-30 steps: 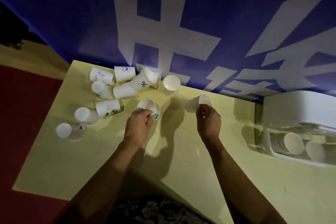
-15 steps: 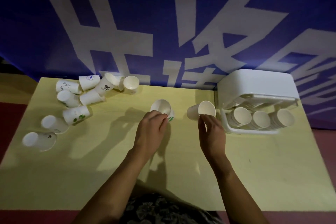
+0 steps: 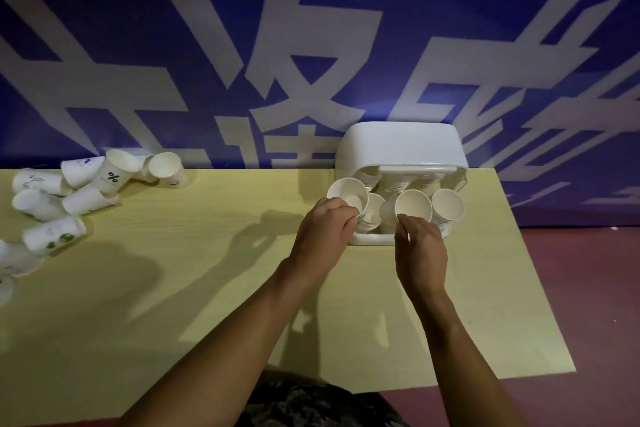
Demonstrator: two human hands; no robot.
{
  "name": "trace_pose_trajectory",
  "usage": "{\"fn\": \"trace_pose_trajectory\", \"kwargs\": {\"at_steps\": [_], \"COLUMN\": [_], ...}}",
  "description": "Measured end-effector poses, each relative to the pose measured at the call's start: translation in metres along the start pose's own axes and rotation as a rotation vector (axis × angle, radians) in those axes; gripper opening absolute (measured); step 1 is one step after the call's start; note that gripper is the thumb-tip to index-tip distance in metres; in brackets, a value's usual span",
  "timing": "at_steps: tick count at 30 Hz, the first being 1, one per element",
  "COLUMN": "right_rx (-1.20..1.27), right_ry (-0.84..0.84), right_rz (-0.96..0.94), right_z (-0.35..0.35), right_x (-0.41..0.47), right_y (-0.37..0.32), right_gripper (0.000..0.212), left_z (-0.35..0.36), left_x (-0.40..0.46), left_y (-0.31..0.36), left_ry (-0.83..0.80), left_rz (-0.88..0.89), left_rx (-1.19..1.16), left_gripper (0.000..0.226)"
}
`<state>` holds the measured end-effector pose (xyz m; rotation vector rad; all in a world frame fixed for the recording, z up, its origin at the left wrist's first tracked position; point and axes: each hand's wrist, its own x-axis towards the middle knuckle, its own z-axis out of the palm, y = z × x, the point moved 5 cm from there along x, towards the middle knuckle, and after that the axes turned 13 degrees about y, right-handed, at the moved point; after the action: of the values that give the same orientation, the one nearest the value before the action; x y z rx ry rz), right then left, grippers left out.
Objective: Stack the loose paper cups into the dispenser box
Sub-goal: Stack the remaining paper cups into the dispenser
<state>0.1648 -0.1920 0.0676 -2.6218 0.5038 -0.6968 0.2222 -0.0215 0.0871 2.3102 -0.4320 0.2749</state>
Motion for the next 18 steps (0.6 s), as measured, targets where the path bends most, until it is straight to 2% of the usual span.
{"fn": "trace_pose_trajectory", "kwargs": {"at_steps": [6,11,18], "right_rx": [-0.004,-0.028,-0.074], "right_ry": [-0.026,-0.164,-0.319], "right_rz": [-0.020,-0.031,-0.106], "right_z": [0.009,0.035,0.070], "right_x": [0.026,0.038,0.044], "right_y": [0.041,0.061,0.077], "right_gripper": [0.022,0.030,0.023], "left_z": [0.058,0.089,0.118], "left_x": [0.020,0.035,0.048], "left_y": [0.016,0.016,0.012], "left_ry": [-0.125,-0.227,-0.302], "left_rz": [0.017,-0.013,0.013], "left_rx": [0.094,0.194,0.271], "left_gripper": [0.022,0.019,0.019]}}
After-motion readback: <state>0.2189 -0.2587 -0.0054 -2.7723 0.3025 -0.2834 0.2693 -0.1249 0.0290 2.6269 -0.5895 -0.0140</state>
